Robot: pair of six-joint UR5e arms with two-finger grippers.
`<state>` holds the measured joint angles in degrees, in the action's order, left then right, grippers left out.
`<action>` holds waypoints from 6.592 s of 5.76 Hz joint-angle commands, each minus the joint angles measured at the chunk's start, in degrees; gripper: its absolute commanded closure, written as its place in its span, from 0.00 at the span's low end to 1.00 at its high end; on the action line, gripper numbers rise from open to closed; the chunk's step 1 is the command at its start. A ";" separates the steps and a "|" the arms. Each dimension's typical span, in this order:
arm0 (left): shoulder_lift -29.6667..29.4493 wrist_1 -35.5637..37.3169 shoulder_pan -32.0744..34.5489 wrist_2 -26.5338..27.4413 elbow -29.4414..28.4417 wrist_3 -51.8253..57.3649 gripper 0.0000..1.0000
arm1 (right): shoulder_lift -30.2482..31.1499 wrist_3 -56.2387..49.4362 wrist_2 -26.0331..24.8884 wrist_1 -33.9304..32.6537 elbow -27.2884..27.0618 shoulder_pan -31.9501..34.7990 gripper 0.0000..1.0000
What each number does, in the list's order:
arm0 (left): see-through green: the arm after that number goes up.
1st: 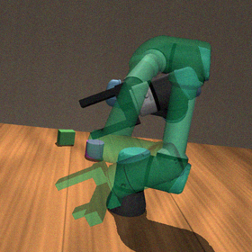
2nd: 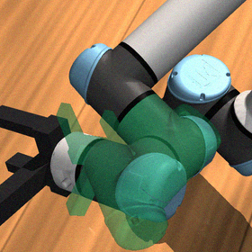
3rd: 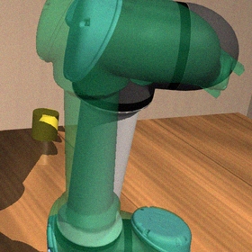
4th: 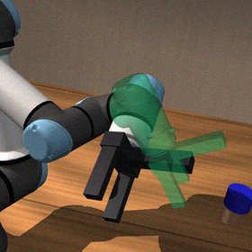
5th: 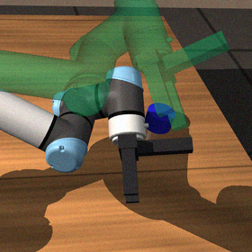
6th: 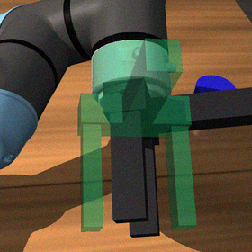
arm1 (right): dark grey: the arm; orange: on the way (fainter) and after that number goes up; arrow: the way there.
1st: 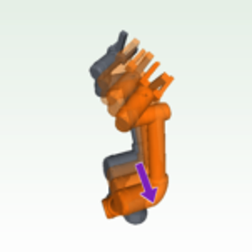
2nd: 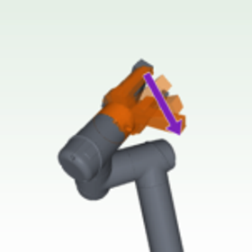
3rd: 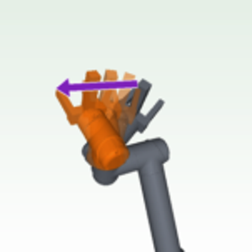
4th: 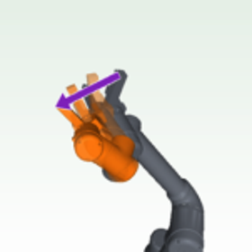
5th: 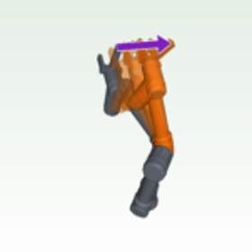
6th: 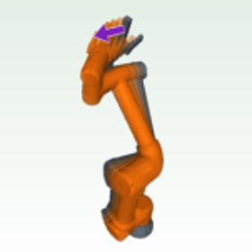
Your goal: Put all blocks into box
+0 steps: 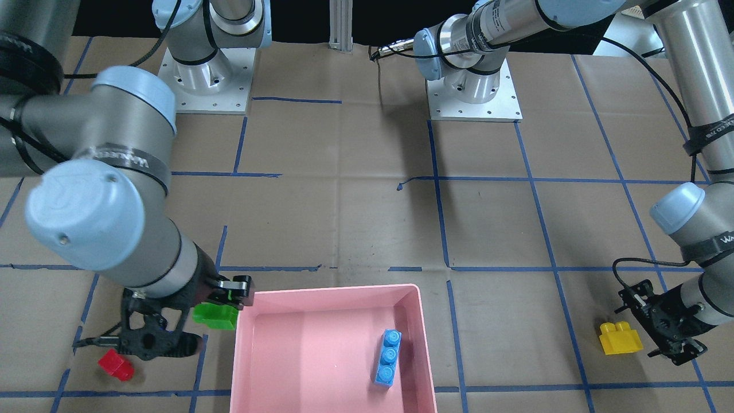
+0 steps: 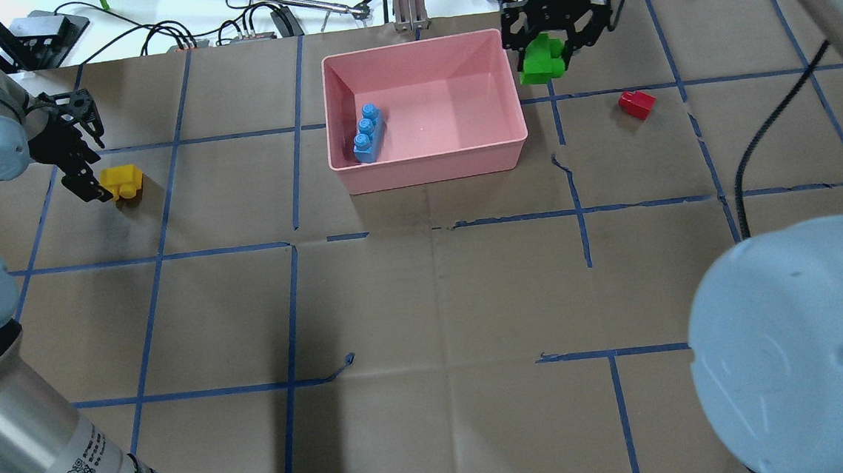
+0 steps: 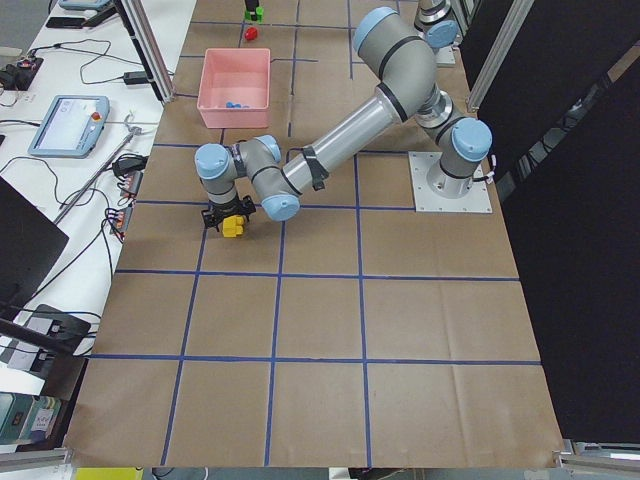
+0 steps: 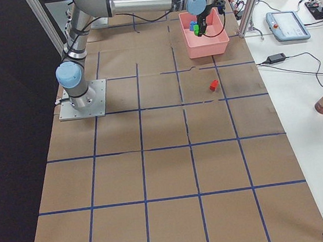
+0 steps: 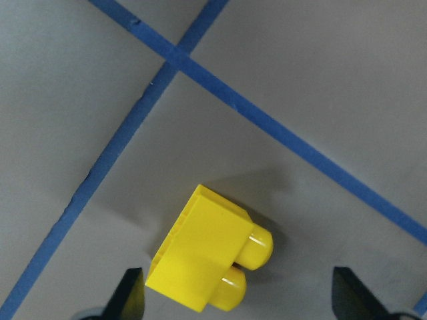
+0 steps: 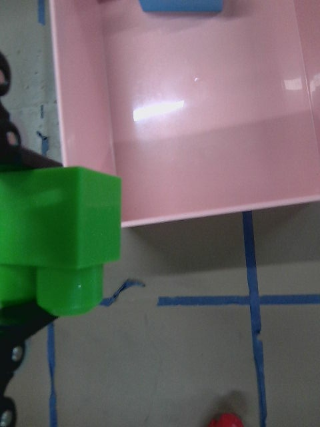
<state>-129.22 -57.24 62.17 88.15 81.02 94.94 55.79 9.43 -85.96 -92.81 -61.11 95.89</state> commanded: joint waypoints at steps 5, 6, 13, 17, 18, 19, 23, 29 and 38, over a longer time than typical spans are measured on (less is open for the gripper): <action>-3.15 2.92 0.41 -1.31 0.11 1.57 0.79 | -11.06 7.70 2.36 -6.95 5.03 6.24 0.01; -3.06 3.01 0.50 -1.40 -0.15 1.04 1.00 | -9.23 7.62 2.29 -6.34 5.12 5.98 0.00; 9.68 -14.48 17.25 -3.24 -3.92 -46.39 1.00 | -7.34 -46.15 -2.71 -2.46 3.54 -10.45 0.00; 0.03 -22.65 35.78 -3.08 -22.56 -85.91 1.00 | -15.08 -70.33 -5.71 -9.06 3.11 -15.02 0.00; -2.24 -21.61 37.14 -3.16 -22.92 -89.63 1.00 | -15.10 -70.33 -5.71 -9.41 0.75 -15.99 0.00; -5.23 -16.81 37.67 -3.16 -22.57 -89.66 1.00 | -15.01 -70.33 -5.54 -10.37 -0.84 -16.00 0.00; -2.03 -19.90 40.58 1.50 -19.23 -90.98 0.01 | -15.10 -70.33 -5.45 -11.34 -0.77 -16.00 0.59; 22.97 -38.91 33.90 2.29 -9.27 -89.75 0.01 | -6.60 -49.77 -4.75 -7.67 3.10 -11.02 0.85; 37.11 -38.03 27.13 1.68 2.83 -87.91 0.01 | -9.04 -7.14 0.62 -11.00 4.95 5.81 0.00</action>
<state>-92.15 -95.29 89.32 89.91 83.81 7.03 45.84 2.58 -85.22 -104.26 -56.41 102.70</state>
